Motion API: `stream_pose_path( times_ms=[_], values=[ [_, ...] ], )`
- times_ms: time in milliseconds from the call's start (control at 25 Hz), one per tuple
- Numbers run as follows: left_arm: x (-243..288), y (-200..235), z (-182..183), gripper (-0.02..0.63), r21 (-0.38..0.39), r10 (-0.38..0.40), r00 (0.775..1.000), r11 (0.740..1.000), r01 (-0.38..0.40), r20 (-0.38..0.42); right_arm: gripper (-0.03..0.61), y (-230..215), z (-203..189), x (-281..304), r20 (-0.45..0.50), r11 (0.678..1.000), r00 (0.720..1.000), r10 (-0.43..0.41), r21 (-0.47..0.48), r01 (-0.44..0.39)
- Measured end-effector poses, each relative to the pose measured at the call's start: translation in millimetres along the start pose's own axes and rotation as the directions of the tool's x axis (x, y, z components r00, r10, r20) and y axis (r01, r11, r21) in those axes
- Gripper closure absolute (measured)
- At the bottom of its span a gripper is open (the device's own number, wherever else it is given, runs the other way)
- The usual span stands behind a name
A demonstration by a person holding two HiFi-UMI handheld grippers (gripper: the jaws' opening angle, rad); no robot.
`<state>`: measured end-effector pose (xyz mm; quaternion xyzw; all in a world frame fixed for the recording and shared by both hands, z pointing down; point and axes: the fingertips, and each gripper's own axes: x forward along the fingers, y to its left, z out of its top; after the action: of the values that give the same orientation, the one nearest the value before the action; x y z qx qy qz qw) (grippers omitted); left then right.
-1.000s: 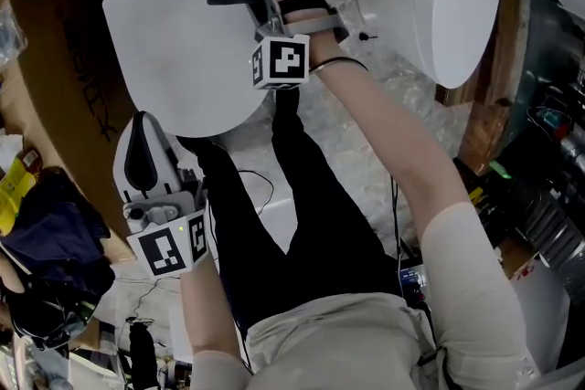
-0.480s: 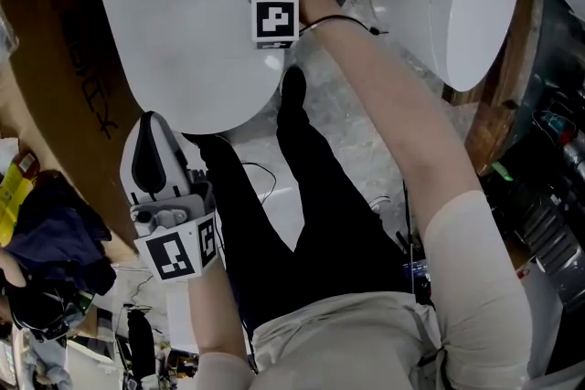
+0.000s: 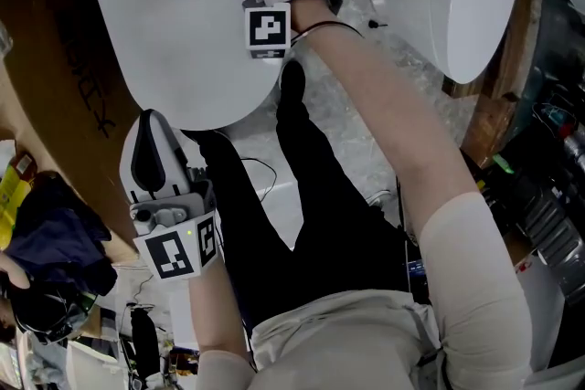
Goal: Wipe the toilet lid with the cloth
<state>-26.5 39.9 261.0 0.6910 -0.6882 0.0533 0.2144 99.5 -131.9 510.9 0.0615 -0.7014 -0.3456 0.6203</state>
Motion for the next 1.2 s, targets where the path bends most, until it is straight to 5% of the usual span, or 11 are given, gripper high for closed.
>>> stream_pose_path(
  times_ms=[1200],
  values=[
    [-45,-15,-15,0.598,0.018,-0.078,0.997,0.997,0.078,0.013,0.509,203,47,-116,0.087,0.985,0.986,0.144,0.087,-0.151]
  ],
)
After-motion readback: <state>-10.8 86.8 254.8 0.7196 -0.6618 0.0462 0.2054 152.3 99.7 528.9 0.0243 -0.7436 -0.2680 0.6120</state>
